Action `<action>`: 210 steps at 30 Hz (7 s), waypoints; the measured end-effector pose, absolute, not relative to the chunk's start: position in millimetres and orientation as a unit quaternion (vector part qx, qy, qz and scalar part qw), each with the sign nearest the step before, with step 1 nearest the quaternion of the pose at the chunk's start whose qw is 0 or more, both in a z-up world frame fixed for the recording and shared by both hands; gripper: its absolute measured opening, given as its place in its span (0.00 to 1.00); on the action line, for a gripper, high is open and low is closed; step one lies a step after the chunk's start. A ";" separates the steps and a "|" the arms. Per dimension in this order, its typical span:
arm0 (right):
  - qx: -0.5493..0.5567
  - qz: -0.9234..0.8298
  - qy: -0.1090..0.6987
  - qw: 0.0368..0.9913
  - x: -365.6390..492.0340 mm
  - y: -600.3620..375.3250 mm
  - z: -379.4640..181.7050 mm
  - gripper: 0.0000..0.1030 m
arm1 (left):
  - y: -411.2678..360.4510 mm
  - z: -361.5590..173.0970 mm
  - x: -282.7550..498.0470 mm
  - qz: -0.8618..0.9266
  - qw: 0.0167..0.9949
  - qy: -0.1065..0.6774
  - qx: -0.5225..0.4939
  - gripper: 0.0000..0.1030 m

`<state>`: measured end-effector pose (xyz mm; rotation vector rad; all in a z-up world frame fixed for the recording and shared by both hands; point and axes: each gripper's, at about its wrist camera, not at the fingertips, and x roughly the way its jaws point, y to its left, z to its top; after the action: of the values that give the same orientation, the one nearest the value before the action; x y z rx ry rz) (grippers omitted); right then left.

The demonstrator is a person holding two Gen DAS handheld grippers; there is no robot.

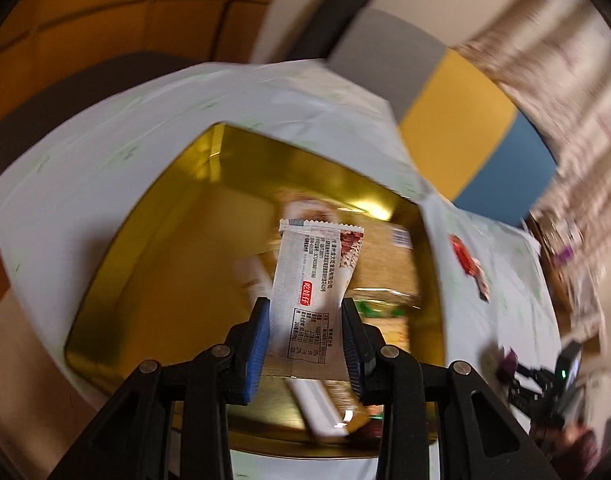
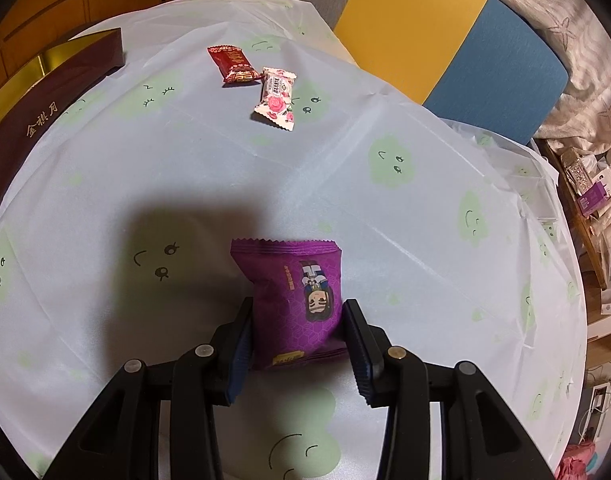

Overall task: Organize snacks
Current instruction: 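Carry the white sachet into the gold tray and open the left tool, then move the empty left tool back over the table, then carry the purple pack into the gold tray and open the right tool, then move the empty right tool back over the table, then grasp the red candy bar with the left tool and lift it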

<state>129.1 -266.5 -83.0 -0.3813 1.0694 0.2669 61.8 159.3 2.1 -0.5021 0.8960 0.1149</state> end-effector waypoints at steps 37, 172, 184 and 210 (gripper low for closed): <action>-0.182 0.125 0.503 0.835 128.6 -268.2 -83.2 0.42 | 104.9 -9.0 57.8 0.062 0.891 0.437 -0.103 0.41; -0.094 0.172 0.528 0.827 136.5 -250.6 -23.1 0.43 | -63.7 -70.4 1.1 -0.308 0.849 0.428 -0.006 0.49; -0.038 0.061 0.542 0.837 156.1 -320.1 -65.8 0.41 | -83.3 -39.3 24.8 -0.284 0.840 0.463 0.005 0.49; -0.025 0.077 0.518 0.851 157.7 -303.3 -39.4 0.42 | -83.0 -50.6 323.3 -0.041 0.785 0.573 -0.232 0.37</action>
<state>157.7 -303.3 -39.4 -0.0531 1.0910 0.1615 323.3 -83.0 -50.6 -0.5007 1.2361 -0.0883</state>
